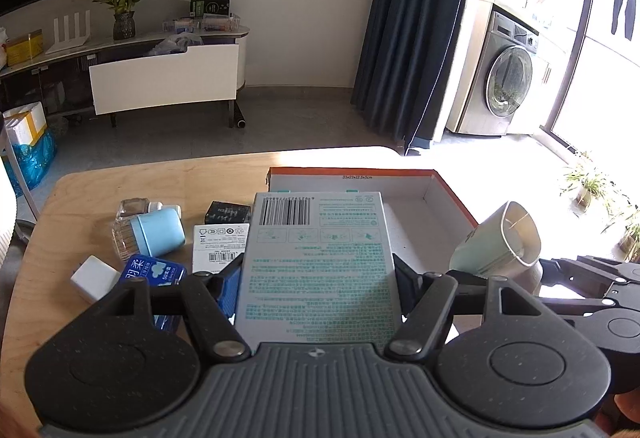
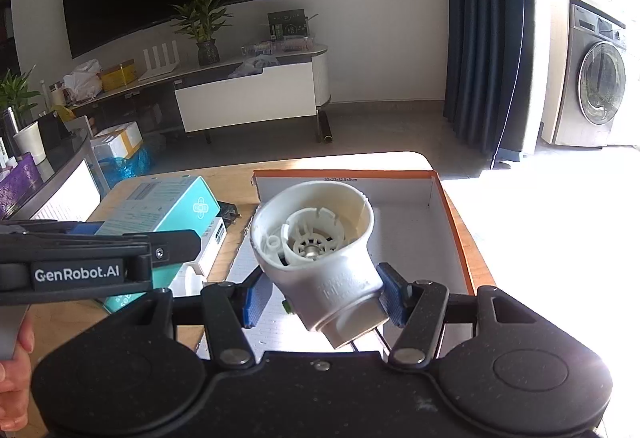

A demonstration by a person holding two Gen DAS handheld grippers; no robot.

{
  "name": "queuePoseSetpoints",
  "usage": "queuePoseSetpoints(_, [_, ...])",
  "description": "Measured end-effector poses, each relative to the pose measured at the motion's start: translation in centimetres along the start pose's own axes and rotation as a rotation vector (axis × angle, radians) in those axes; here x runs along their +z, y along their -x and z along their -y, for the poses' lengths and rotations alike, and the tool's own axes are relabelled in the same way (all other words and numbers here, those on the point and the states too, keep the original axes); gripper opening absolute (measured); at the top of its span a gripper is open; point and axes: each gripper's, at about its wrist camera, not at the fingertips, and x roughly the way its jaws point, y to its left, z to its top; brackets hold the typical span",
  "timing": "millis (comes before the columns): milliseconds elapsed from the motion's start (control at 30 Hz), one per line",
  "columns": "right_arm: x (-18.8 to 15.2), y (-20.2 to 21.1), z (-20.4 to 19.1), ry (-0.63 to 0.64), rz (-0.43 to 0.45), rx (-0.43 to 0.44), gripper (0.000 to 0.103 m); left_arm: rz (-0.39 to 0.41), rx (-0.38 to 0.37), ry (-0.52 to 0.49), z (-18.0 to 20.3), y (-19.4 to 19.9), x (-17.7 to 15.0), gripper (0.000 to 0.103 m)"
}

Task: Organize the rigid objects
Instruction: 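Carry the box with left tool while right tool carries the heater toward the orange-rimmed box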

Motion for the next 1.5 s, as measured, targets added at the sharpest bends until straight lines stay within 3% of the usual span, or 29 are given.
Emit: queuePoseSetpoints(1500, [1.2,-3.1,1.4,-0.007,-0.026,-0.049,0.069,-0.051,-0.035,-0.037,2.3,-4.1,0.5,0.071])
